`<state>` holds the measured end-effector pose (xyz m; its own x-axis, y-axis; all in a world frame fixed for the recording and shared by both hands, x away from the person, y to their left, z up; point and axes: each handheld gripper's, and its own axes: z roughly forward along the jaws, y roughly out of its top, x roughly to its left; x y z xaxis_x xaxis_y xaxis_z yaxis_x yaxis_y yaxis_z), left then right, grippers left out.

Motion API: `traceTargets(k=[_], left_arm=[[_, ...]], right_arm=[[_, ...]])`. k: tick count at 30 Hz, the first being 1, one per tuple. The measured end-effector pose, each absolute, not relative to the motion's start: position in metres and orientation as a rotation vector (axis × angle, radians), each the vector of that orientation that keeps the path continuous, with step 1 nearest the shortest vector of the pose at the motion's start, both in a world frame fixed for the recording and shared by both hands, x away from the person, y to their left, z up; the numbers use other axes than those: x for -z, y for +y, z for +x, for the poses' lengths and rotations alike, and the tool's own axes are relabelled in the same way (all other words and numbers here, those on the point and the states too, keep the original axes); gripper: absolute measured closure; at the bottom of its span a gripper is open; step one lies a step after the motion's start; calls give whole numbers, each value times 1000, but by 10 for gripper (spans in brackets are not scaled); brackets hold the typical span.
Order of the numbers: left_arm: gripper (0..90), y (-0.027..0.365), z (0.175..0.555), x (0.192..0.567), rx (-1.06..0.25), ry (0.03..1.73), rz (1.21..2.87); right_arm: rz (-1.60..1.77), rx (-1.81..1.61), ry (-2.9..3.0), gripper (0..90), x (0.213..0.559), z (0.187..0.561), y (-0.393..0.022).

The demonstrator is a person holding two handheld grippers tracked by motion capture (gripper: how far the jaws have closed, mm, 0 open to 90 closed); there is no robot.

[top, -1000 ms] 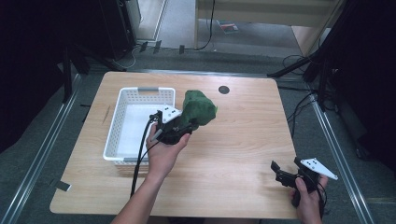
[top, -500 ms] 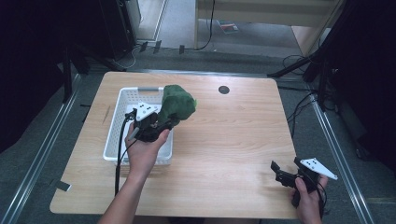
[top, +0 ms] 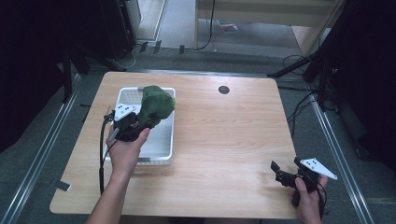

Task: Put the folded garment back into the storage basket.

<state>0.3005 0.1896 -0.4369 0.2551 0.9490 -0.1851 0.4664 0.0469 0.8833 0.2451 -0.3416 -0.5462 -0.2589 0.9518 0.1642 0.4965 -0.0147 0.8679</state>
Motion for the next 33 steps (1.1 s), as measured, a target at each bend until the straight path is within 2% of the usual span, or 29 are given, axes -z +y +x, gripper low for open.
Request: traceTargets(k=[12,26,32,33], left_arm=[[649,220,322,464,-623,1498,1613],[599,224,349,480,-433,1667,1766],[511,221,353,483,-414,1687,1791],[443,221,354,483,-391,1683,1801]], right_arm=[[1505,-1216,1777,1,546,245,-341],[1503,-1214,1777,1,546,245,-341],[1501,-1216,1778,1,546,245,-341],[1502,-1215,1778,1,546,245,-341]])
